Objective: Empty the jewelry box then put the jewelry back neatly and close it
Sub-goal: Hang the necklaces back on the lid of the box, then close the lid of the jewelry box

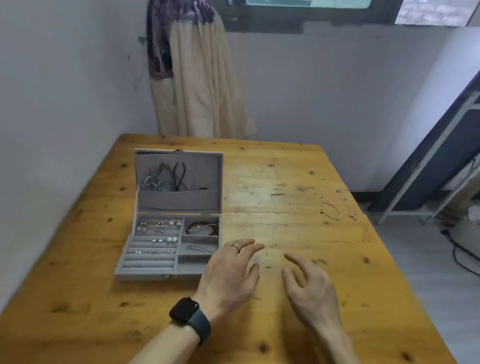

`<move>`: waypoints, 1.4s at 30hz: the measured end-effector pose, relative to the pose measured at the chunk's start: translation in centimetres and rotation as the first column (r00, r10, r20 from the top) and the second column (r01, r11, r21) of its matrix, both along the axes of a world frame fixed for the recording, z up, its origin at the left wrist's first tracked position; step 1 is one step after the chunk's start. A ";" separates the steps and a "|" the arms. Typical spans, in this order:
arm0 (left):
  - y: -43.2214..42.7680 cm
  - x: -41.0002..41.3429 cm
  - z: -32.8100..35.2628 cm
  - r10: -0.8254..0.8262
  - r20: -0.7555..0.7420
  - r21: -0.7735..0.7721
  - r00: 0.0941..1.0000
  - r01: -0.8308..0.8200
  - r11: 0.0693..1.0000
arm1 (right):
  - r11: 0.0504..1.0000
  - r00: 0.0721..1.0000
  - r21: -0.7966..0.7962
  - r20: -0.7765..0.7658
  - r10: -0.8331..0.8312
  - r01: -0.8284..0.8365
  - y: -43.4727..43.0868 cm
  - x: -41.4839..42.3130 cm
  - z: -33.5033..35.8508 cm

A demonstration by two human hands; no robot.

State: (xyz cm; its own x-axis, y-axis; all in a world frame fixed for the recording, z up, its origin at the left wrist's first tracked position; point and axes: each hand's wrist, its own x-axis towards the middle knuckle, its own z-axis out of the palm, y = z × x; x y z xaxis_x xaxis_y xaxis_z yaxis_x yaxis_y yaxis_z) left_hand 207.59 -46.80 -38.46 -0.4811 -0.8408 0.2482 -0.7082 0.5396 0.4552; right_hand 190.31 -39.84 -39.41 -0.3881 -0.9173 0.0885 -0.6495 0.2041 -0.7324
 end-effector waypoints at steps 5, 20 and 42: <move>1.4 7.2 -0.2 0.158 -0.133 -0.061 0.978 -0.167 0.984 | 0.992 0.987 -0.049 0.110 0.119 -0.114 0.3 6.0 1.6; -11.3 19.2 4.6 0.675 -0.460 0.645 0.577 -0.305 0.701 | 0.998 0.814 -0.035 0.577 0.063 -0.052 -13.4 12.0 5.7; -13.0 18.0 7.8 0.575 -0.616 0.647 0.539 -0.070 0.759 | 0.995 0.740 -0.087 0.666 0.091 -0.043 -17.4 12.7 9.4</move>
